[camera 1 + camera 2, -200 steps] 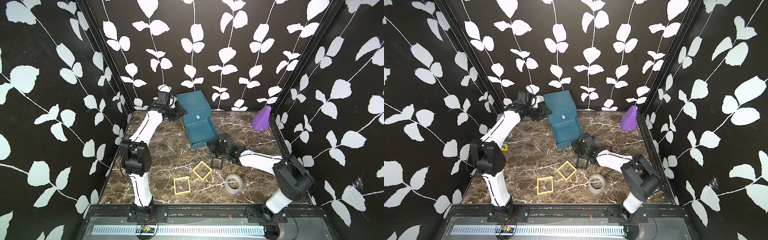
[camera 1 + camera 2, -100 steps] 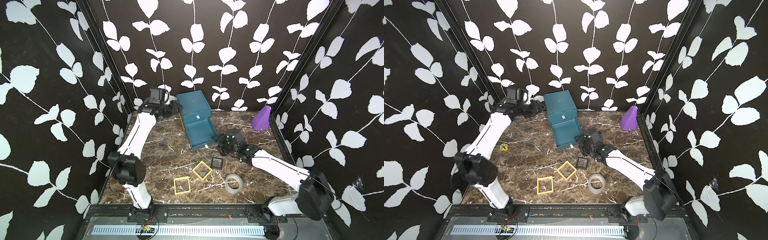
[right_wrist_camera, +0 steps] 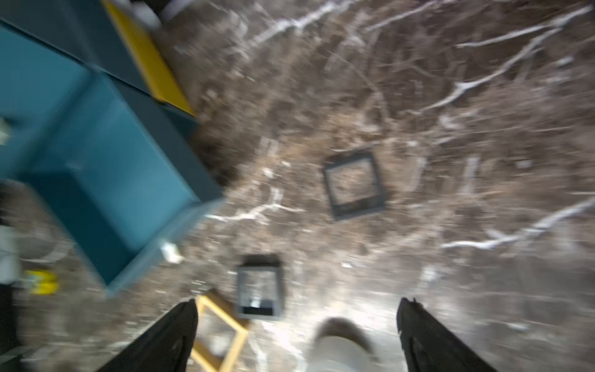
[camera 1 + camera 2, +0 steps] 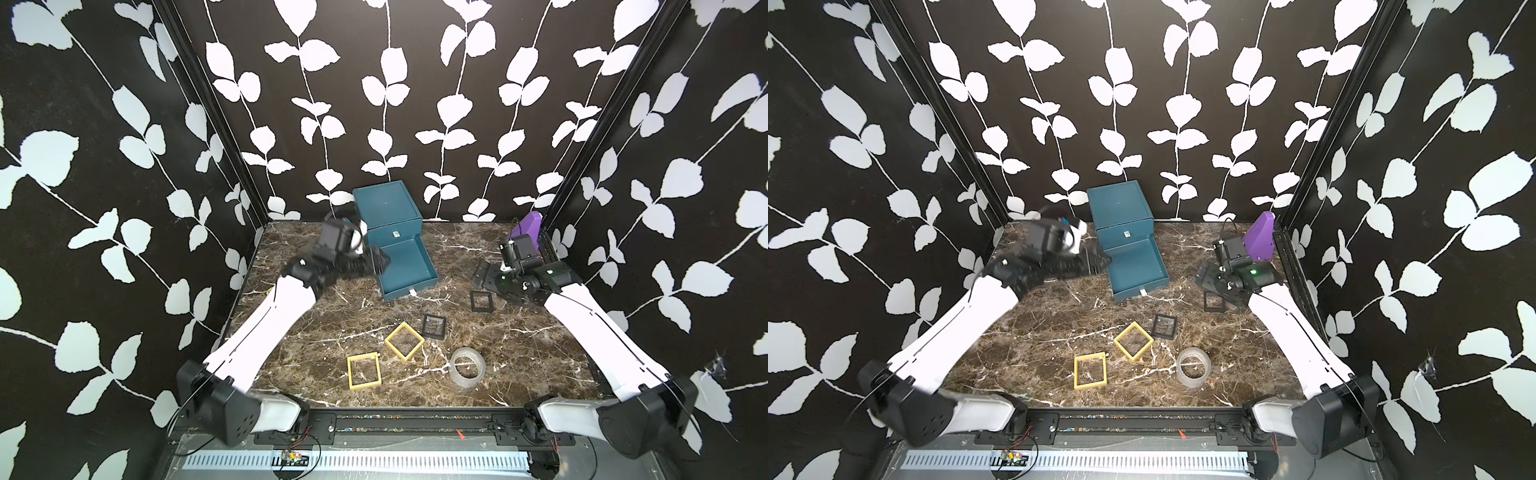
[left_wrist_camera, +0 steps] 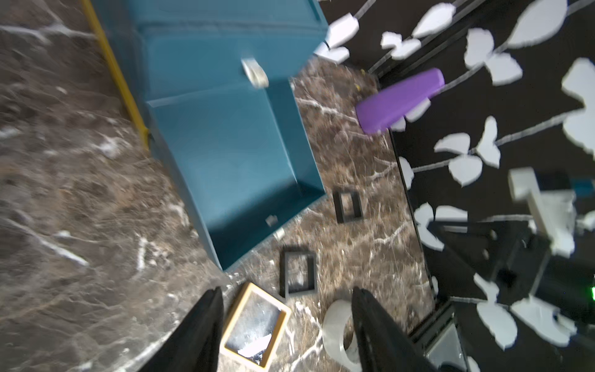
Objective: Place the brooch boxes into the drawer by color
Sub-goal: Pick up the brooch box from the center of the board.
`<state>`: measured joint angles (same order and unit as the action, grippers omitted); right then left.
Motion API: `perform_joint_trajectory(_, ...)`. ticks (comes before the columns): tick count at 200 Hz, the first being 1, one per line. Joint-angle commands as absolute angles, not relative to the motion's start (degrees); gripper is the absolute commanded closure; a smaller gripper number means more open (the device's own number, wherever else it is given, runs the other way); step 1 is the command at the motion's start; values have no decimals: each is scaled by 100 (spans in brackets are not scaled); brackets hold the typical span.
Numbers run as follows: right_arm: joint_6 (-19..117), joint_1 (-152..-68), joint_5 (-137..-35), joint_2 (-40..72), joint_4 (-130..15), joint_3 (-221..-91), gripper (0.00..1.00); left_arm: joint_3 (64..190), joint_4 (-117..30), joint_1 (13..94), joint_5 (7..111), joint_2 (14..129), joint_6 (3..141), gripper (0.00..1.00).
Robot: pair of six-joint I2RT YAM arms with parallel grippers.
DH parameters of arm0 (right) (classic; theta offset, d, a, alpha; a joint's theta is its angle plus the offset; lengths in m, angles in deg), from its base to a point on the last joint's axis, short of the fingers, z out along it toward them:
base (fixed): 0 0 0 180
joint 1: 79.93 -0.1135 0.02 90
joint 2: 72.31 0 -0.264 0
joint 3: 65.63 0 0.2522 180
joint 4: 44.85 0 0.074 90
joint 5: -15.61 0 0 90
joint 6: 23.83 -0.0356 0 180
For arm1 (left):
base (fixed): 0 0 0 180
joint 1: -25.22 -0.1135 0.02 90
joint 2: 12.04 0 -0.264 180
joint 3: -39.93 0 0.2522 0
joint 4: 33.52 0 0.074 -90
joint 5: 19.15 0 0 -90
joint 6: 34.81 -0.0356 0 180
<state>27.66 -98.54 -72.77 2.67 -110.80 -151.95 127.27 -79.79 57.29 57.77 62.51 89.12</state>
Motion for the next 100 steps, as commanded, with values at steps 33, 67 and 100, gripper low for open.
perform_joint_trajectory(33, 4597, -9319, -7242, 828, -11845, -15026, 1, 11399, -6409, 7021, 6985, 5497, 9283, 40)
perform_joint_trajectory(67, 4783, -9028, -7651, 1154, -11332, -14736, 1, 10933, -5554, 7520, 7027, 5505, 9650, 40)
perform_joint_trajectory(100, 5102, -8909, -7788, 1686, -11153, -14798, 0, 10867, -4894, 7710, 6741, 5784, 9928, 40)
